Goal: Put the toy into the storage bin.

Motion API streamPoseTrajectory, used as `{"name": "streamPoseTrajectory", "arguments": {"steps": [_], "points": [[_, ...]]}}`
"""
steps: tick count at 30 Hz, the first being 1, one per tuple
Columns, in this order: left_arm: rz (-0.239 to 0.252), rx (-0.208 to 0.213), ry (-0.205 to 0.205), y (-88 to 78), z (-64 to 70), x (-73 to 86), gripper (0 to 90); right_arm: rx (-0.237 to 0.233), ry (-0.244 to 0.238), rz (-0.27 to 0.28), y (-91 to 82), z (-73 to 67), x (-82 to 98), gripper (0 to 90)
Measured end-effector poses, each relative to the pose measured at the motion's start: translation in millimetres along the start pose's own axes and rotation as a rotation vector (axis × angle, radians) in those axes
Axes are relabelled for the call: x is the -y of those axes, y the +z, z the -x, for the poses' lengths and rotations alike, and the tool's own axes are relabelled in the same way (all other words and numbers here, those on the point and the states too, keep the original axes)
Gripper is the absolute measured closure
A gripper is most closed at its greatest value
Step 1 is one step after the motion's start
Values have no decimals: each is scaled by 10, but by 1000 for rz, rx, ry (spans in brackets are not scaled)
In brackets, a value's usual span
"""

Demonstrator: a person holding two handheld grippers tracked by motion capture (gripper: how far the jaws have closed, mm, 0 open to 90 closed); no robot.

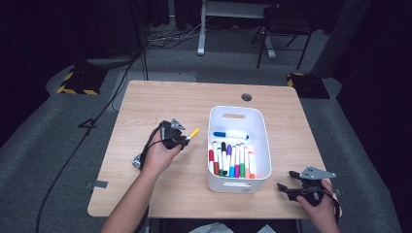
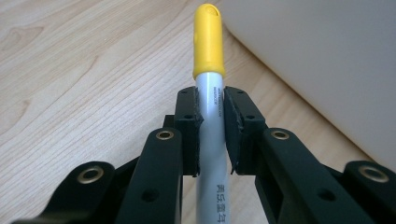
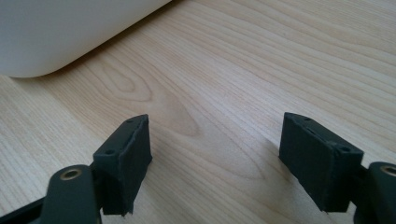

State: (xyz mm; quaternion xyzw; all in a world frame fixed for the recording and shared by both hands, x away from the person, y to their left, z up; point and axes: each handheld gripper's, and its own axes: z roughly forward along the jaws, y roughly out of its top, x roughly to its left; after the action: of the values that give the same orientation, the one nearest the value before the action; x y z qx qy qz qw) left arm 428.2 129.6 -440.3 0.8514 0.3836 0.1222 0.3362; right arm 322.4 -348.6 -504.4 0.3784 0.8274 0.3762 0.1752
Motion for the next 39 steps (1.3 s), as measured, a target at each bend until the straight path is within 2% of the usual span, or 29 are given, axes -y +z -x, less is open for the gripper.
{"name": "streamPoseTrajectory", "arguments": {"steps": [7, 8, 10, 11, 12, 14, 19, 24, 30, 34, 36, 37, 38, 39], "points": [[19, 27, 36, -217, 128, 0, 765, -1, 5, -1, -1, -3, -1, 254], [37, 36, 36, -304, 158, -9, 765, 1, 3, 0, 1, -3, -1, 254], [59, 26, 42, -405, 175, -20, 765, 1, 2, 0, 0, -3, -1, 254], [59, 26, 42, -405, 175, -20, 765, 1, 2, 0, 0, -3, -1, 254], [76, 43, 39, -496, 192, -27, 765, 1, 2, 0, 1, -3, -1, 254], [85, 48, 44, -581, 210, -29, 765, 1, 2, 0, 1, -3, -1, 254], [90, 45, 55, -720, 263, -26, 765, 1, 2, 0, 1, -3, -1, 254], [102, 67, 62, -920, 364, -31, 765, 1, 1, 0, 1, -3, 0, 254], [125, 73, 77, -1070, 367, -81, 765, 1, 2, 0, 1, -3, 0, 254], [151, 93, 60, -1153, 383, -128, 765, 1, 2, 0, 0, -3, -1, 254], [167, 92, 88, -1208, 390, -192, 765, 1, 2, 0, 1, -3, 0, 253], [167, 92, 88, -1208, 390, -192, 765, 1, 2, 0, 1, -3, 0, 253], [172, 120, 89, -1209, 411, -239, 765, 2, 0, -1, 1, -2, 0, 254], [172, 120, 89, -1209, 411, -239, 765, 2, 0, -1, 1, -2, 0, 254]]}}
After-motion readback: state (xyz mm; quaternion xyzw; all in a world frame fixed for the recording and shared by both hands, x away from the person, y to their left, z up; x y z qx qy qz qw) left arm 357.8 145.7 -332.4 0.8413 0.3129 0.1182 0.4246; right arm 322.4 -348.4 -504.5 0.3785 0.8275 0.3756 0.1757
